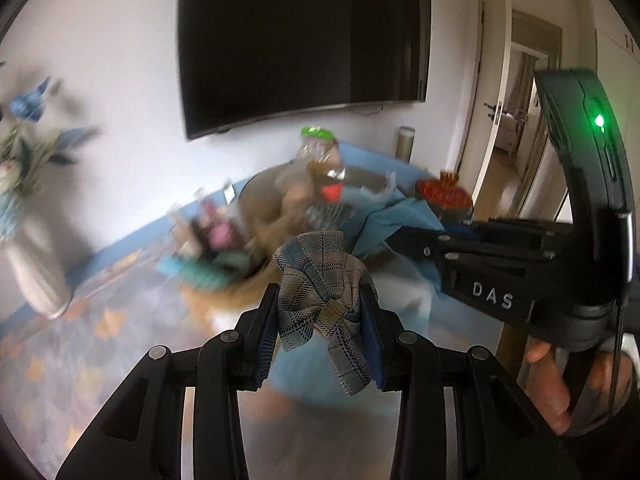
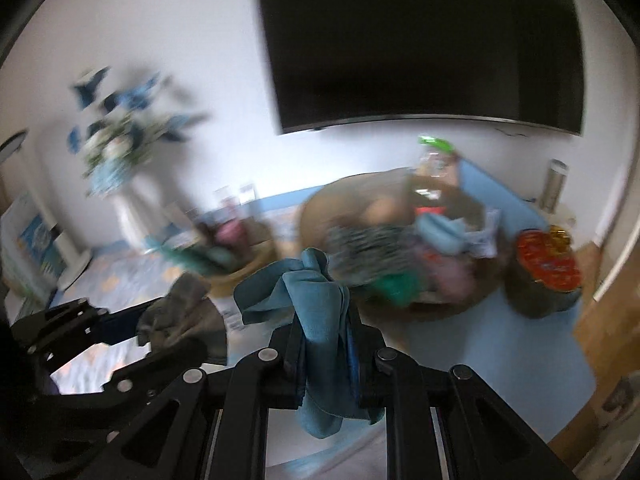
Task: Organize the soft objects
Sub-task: 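Carry the checked bow and teal cloth with both grippers to the coffee table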
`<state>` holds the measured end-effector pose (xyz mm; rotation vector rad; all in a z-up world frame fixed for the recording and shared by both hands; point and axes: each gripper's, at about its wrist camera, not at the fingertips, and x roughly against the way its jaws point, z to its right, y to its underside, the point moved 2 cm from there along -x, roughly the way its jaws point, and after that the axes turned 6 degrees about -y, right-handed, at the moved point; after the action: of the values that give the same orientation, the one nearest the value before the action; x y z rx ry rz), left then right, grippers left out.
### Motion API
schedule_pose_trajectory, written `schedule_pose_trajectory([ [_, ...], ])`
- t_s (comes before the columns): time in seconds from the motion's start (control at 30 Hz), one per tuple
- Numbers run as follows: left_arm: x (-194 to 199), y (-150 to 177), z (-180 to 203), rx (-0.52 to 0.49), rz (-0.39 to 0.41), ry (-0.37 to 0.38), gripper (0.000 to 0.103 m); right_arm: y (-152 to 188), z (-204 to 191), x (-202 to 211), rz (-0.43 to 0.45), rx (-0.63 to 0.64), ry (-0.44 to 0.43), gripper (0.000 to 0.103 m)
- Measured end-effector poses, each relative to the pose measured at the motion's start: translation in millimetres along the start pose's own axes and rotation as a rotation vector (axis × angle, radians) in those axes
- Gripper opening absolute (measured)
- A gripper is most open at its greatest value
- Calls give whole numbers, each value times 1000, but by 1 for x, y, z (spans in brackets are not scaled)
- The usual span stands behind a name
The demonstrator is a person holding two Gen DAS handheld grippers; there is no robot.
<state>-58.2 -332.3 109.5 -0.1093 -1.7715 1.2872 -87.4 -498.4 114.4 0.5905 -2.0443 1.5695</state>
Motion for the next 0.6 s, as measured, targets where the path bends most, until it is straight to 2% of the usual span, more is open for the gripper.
schedule_pose_trajectory([
  [0.17, -25, -33, 23, 26, 25, 1, 34, -22, 44, -2, 26, -63, 50, 15],
  [0.33, -59, -48, 30, 71, -1, 9, 34, -40, 79, -16, 17, -131, 65, 15],
  [0.47, -80, -59, 32, 109, -16, 32, 34, -57, 97, -33, 16, -163, 61, 15],
  [0.6, -92, -72, 37, 113, 4, 19, 34, -77, 103, -47, 23, -163, 64, 15],
])
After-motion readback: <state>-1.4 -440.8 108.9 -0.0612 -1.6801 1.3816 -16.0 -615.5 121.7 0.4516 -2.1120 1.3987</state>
